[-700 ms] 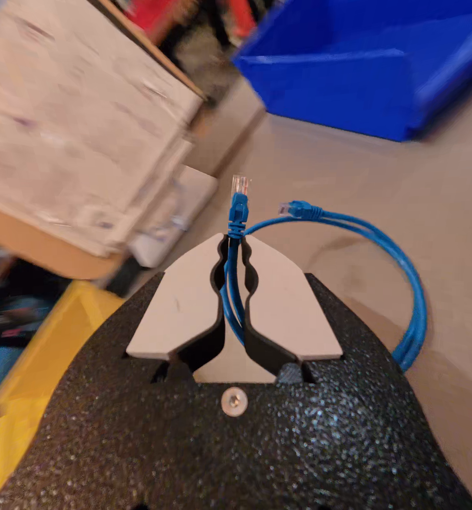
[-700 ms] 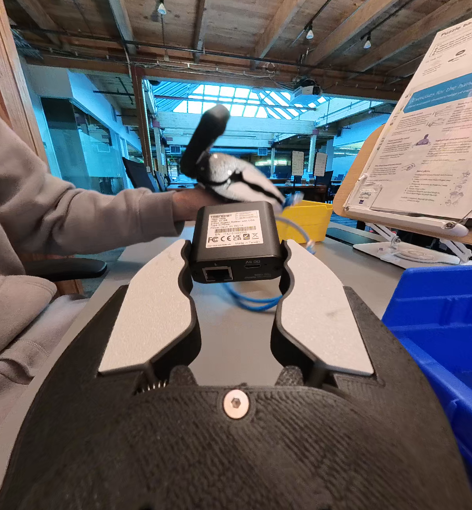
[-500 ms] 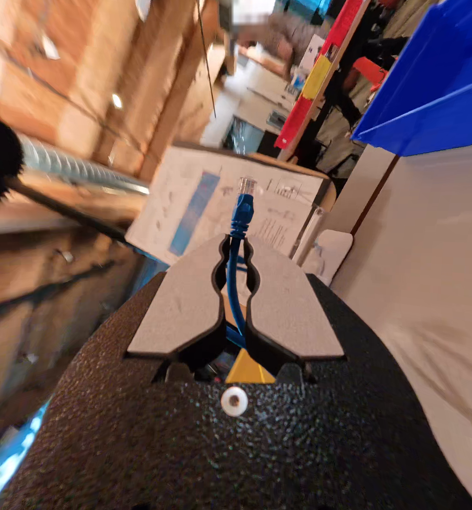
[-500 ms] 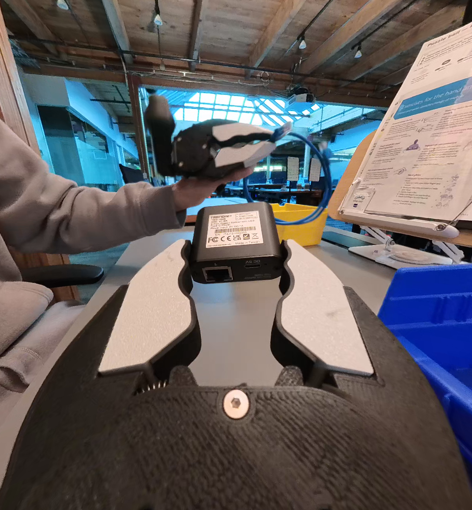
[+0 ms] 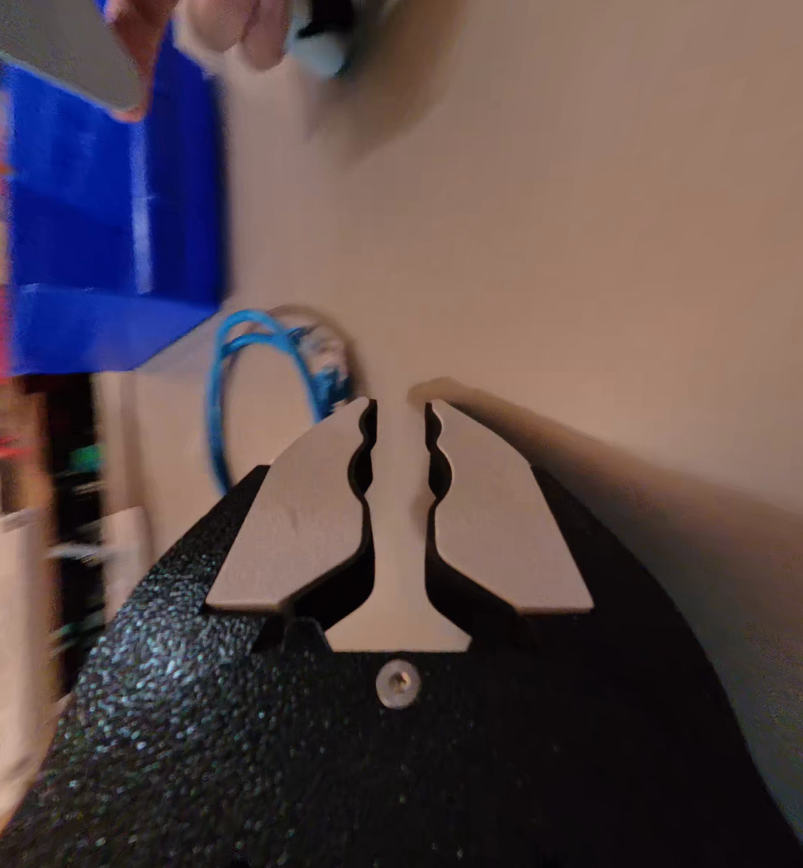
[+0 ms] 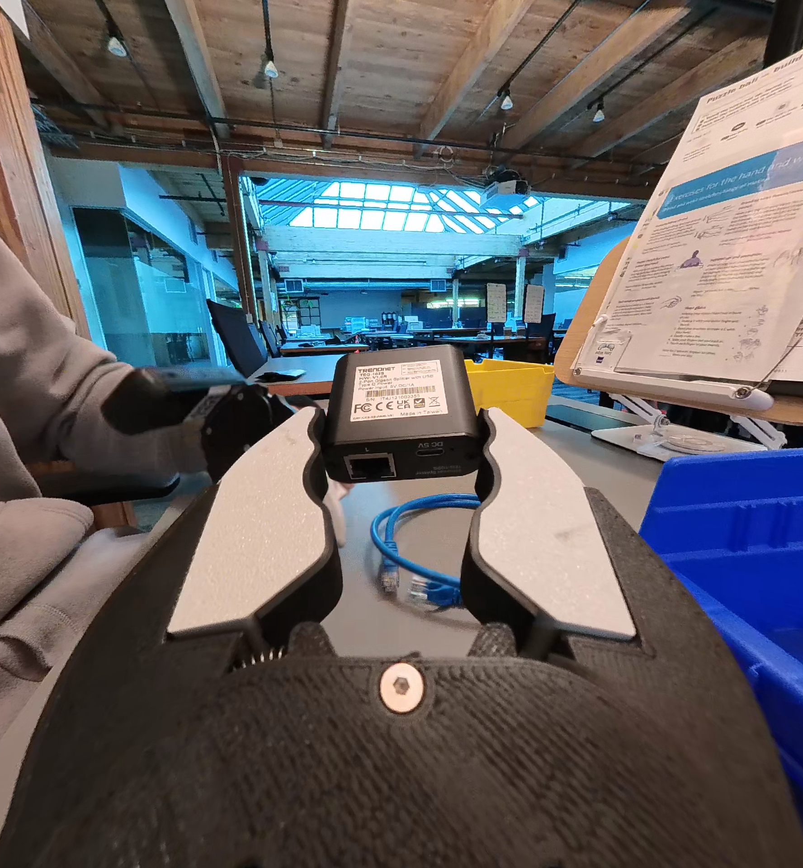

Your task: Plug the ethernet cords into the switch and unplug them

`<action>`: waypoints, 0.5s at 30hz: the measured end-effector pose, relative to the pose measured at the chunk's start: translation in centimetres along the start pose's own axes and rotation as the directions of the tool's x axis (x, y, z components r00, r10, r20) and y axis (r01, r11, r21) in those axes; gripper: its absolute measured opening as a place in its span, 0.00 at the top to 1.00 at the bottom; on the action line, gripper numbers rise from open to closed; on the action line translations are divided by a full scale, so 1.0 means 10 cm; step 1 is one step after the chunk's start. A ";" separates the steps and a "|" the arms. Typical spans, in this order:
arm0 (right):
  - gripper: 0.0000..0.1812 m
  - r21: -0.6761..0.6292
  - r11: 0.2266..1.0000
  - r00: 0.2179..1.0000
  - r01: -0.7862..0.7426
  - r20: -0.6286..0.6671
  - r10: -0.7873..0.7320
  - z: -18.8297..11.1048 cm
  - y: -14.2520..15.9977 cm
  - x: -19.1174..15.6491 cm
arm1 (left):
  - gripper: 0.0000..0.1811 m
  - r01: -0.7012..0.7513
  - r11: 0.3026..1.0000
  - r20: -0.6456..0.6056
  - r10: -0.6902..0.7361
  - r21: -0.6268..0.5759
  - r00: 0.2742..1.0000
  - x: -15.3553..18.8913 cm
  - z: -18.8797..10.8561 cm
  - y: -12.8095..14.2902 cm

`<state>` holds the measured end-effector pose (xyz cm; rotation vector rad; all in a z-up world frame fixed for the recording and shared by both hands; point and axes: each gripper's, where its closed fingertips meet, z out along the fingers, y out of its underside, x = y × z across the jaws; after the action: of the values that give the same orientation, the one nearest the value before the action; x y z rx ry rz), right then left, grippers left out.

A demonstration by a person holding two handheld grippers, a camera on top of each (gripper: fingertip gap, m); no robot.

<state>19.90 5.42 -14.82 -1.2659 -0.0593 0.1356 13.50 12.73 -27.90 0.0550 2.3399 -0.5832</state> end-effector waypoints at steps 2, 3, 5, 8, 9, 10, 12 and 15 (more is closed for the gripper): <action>0.66 -0.001 1.000 1.000 -0.002 0.002 0.002 0.00 0.00 0.00 | 0.86 0.126 0.990 -0.134 -0.116 0.068 0.984 0.04 -0.10 -0.16; 0.66 -0.003 1.000 1.000 -0.003 0.002 0.003 0.00 0.00 0.00 | 0.88 0.191 0.978 -0.175 -0.175 0.080 0.969 -0.01 -0.14 -0.19; 0.66 -0.005 1.000 1.000 -0.002 0.004 0.002 0.01 0.01 0.00 | 0.84 0.309 0.950 -0.234 -0.289 0.050 0.928 -0.17 -0.18 -0.15; 0.66 -0.011 1.000 1.000 0.001 0.005 -0.001 0.01 0.01 -0.01 | 0.84 0.439 0.898 -0.271 -0.426 -0.015 0.863 -0.43 -0.14 0.00; 0.66 -0.011 1.000 1.000 0.003 0.006 -0.003 0.01 0.01 -0.01 | 0.84 0.452 0.891 -0.241 -0.448 -0.039 0.861 -0.53 -0.09 0.07; 0.66 -0.010 1.000 1.000 0.003 0.005 -0.002 0.01 0.01 -0.01 | 0.85 0.445 0.893 -0.253 -0.446 -0.065 0.859 -0.53 -0.05 0.13; 0.66 -0.006 1.000 1.000 0.002 0.006 -0.002 0.00 0.01 -0.01 | 0.86 0.440 0.891 -0.321 -0.452 -0.115 0.832 -0.46 0.03 0.18; 0.66 -0.007 1.000 1.000 0.002 0.010 -0.001 0.01 0.01 -0.01 | 0.89 0.475 0.867 -0.405 -0.491 -0.148 0.771 -0.41 0.09 0.16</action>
<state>19.74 5.47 -14.87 -1.2724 -0.0691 0.1404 17.51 14.32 -26.44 -0.5076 2.8164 -0.8459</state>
